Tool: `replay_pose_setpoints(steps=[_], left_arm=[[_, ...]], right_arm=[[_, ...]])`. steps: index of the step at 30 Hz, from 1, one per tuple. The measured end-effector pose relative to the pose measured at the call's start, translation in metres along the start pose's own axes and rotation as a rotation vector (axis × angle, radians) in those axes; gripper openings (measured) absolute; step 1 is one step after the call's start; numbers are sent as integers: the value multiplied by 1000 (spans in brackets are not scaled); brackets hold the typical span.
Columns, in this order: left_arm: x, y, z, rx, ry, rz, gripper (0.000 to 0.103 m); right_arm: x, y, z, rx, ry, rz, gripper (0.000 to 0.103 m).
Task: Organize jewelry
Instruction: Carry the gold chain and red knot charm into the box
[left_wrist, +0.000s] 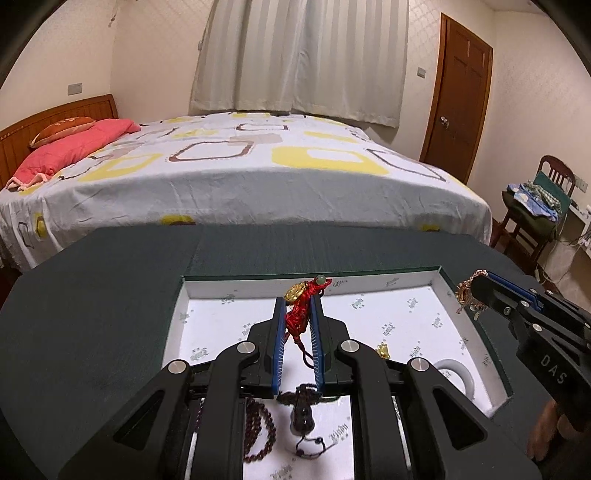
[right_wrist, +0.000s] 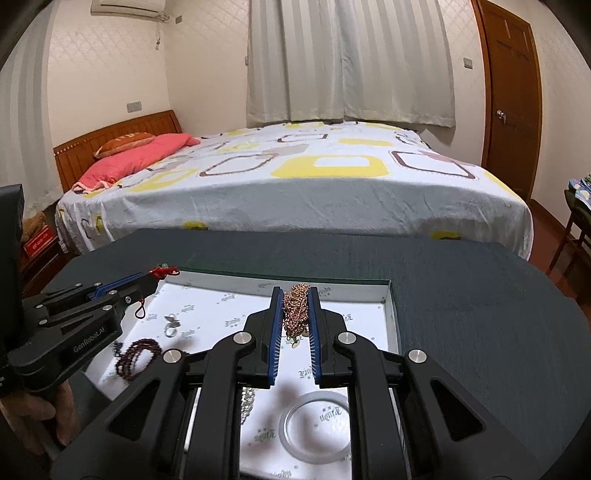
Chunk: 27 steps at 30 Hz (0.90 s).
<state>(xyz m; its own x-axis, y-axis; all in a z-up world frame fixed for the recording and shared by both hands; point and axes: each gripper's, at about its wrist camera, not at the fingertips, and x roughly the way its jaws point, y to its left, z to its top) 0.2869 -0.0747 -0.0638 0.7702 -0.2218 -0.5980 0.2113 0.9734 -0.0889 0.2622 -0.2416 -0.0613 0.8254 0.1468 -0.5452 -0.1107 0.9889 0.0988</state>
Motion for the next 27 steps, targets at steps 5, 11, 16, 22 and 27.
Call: replay_pose_setpoints(steps=[5, 11, 16, 22, 27], left_arm=[[20, -3, 0, 11, 34, 8, 14], [44, -4, 0, 20, 84, 23, 14], [59, -1, -2, 8, 138, 27, 14], [71, -2, -2, 8, 191, 38, 14], [79, -3, -1, 17, 224, 49, 14]], right_arm=[[21, -2, -3, -5, 32, -13, 13], [40, -7, -6, 0, 71, -30, 13], [53, -11, -11, 14, 115, -32, 13], [67, -13, -16, 23, 166, -37, 13], [74, -17, -19, 40, 192, -38, 13]])
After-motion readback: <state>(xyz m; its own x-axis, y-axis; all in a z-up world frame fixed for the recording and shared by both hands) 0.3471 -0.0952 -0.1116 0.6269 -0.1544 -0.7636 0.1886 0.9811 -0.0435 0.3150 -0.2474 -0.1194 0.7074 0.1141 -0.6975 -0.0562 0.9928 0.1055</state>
